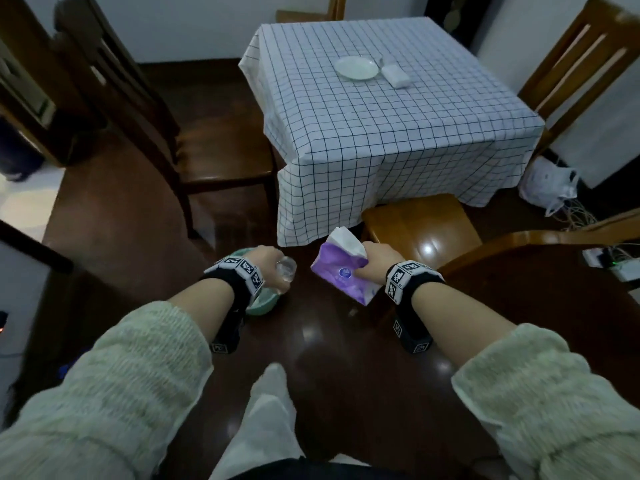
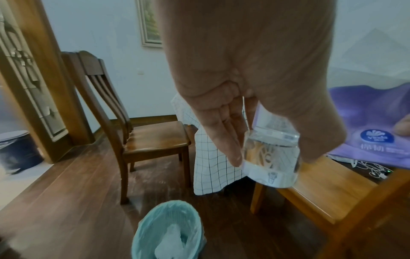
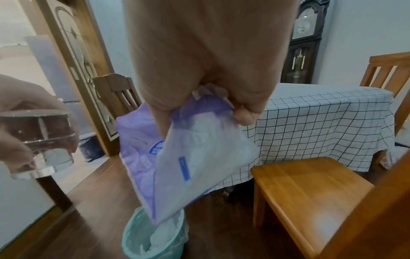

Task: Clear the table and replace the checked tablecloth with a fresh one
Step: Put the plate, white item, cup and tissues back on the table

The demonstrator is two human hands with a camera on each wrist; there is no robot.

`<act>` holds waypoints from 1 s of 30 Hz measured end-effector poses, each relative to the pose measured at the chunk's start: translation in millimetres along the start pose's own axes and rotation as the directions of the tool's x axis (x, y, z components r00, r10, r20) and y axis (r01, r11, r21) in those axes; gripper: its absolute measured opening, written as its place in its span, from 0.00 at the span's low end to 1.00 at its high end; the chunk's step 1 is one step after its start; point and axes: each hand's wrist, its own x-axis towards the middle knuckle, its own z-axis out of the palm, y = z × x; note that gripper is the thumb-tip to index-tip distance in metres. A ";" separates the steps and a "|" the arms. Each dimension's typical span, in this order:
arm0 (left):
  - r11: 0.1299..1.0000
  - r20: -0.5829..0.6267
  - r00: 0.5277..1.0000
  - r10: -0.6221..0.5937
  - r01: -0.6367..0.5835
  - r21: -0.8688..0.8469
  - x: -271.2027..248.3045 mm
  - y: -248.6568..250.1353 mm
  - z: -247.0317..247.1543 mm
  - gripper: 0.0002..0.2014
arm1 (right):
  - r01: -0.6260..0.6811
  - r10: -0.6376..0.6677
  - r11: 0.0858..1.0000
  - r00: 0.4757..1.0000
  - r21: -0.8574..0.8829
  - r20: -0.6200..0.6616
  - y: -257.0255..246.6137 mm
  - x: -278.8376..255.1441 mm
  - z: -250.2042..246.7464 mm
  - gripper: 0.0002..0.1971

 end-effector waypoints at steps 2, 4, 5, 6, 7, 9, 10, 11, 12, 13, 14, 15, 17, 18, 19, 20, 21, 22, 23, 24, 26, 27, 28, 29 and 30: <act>1.000 -0.005 1.000 0.028 -0.028 0.003 31.3 -7.0 -25.6 0.17 | -0.025 0.025 1.000 1.000 0.012 -0.009 -6.1 28.4 -14.4 0.16; 0.999 -0.004 0.999 0.042 -0.042 0.021 59.8 -13.3 -51.8 0.17 | -0.043 0.043 0.998 0.999 0.037 -0.009 -13.3 55.5 -30.2 0.14; 0.998 -0.001 0.999 0.051 -0.051 0.041 75.5 -16.3 -65.1 0.17 | -0.050 0.051 0.997 0.999 0.052 -0.014 -17.2 68.1 -39.6 0.13; 0.996 0.004 0.998 0.059 -0.059 0.062 91.6 -18.5 -78.9 0.17 | -0.059 0.060 0.996 0.998 0.066 -0.021 -19.7 81.9 -48.6 0.12; 0.994 0.009 0.997 0.071 -0.072 0.083 107.5 -20.4 -92.2 0.17 | -0.065 0.068 0.994 0.997 0.082 -0.030 -22.1 93.9 -58.0 0.12; 0.990 0.014 0.996 0.087 -0.088 0.107 137.2 -20.9 -117.7 0.16 | -0.078 0.083 0.992 0.995 0.099 -0.047 -23.4 117.2 -75.9 0.12; 0.989 0.017 0.996 0.093 -0.094 0.113 150.1 -19.1 -128.7 0.17 | -0.090 0.096 0.991 0.994 0.101 -0.053 -21.2 128.8 -83.4 0.12; 0.987 0.019 0.994 0.103 -0.105 0.119 163.4 -16.6 -138.2 0.17 | -0.104 0.111 0.989 0.992 0.109 -0.057 -18.2 139.6 -91.3 0.13; 0.986 0.019 0.994 0.112 -0.113 0.122 176.8 -13.2 -146.7 0.17 | -0.120 0.127 0.985 0.990 0.122 -0.055 -13.7 151.4 -99.4 0.14; 0.985 0.017 0.992 0.121 -0.123 0.123 191.0 -9.7 -154.7 0.17 | -0.123 0.132 0.983 0.989 0.135 -0.060 -9.2 162.8 -108.7 0.14; 0.984 0.017 0.991 0.129 -0.130 0.119 205.6 -5.3 -163.4 0.17 | -0.134 0.144 0.981 0.988 0.143 -0.063 -3.2 175.8 -117.8 0.14; 0.983 0.016 0.990 0.140 -0.141 0.113 220.9 0.1 -172.1 0.17 | -0.141 0.153 0.979 0.986 0.144 -0.071 2.8 188.5 -128.5 0.13; 0.982 0.011 0.988 0.155 -0.155 0.105 253.8 12.0 -190.5 0.19 | -0.145 0.155 0.982 0.984 0.118 -0.084 16.7 218.5 -152.0 0.13; 0.983 0.004 0.988 0.153 -0.153 0.100 270.6 19.1 -200.4 0.21 | -0.139 0.149 0.985 0.985 0.103 -0.087 25.0 236.9 -163.9 0.13; 0.985 -0.012 0.989 0.150 -0.148 0.091 288.1 26.5 -209.9 0.22 | -0.125 0.133 0.988 0.988 0.094 -0.085 33.1 255.1 -176.1 0.13; 0.987 -0.036 0.989 0.147 -0.144 0.078 305.2 34.6 -219.6 0.24 | -0.112 0.119 0.990 0.990 0.087 -0.076 41.1 273.5 -188.3 0.13; 0.988 -0.062 0.988 0.142 -0.138 0.065 322.0 43.3 -229.8 0.25 | -0.096 0.102 0.992 0.992 0.077 -0.071 48.4 290.7 -201.7 0.12; 0.990 -0.084 0.987 0.135 -0.130 0.057 337.2 52.7 -241.6 0.25 | -0.087 0.092 0.994 0.993 0.069 -0.069 55.3 307.4 -214.9 0.11; 0.992 -0.095 0.988 0.122 -0.118 0.048 352.4 61.3 -252.5 0.25 | -0.082 0.086 0.994 0.994 0.067 -0.067 61.2 321.2 -228.3 0.11; 0.994 -0.100 0.989 0.106 -0.102 0.038 367.3 69.2 -263.5 0.24 | -0.080 0.085 0.994 0.994 0.069 -0.068 67.7 335.9 -241.6 0.11; 0.996 -0.103 0.991 0.086 -0.085 0.014 396.9 80.6 -283.5 0.23 | -0.076 0.080 0.995 0.994 0.057 -0.076 80.8 367.0 -267.2 0.12; 0.997 -0.107 0.991 0.078 -0.079 -0.010 409.4 83.9 -291.3 0.22 | -0.074 0.078 0.996 0.994 0.054 -0.080 86.3 380.7 -278.0 0.10; 0.997 -0.113 0.991 0.067 -0.071 -0.030 421.3 85.8 -298.0 0.21 | -0.078 0.082 0.995 0.993 0.055 -0.081 91.9 394.6 -285.9 0.09; 0.997 -0.118 0.991 0.059 -0.064 -0.042 430.6 87.1 -304.0 0.20 | -0.082 0.087 0.995 0.993 0.055 -0.079 96.3 405.6 -293.0 0.09; 0.998 -0.111 0.993 0.049 -0.053 -0.039 438.9 87.6 -309.2 0.20 | -0.090 0.094 0.994 0.993 0.054 -0.073 99.9 415.8 -297.9 0.08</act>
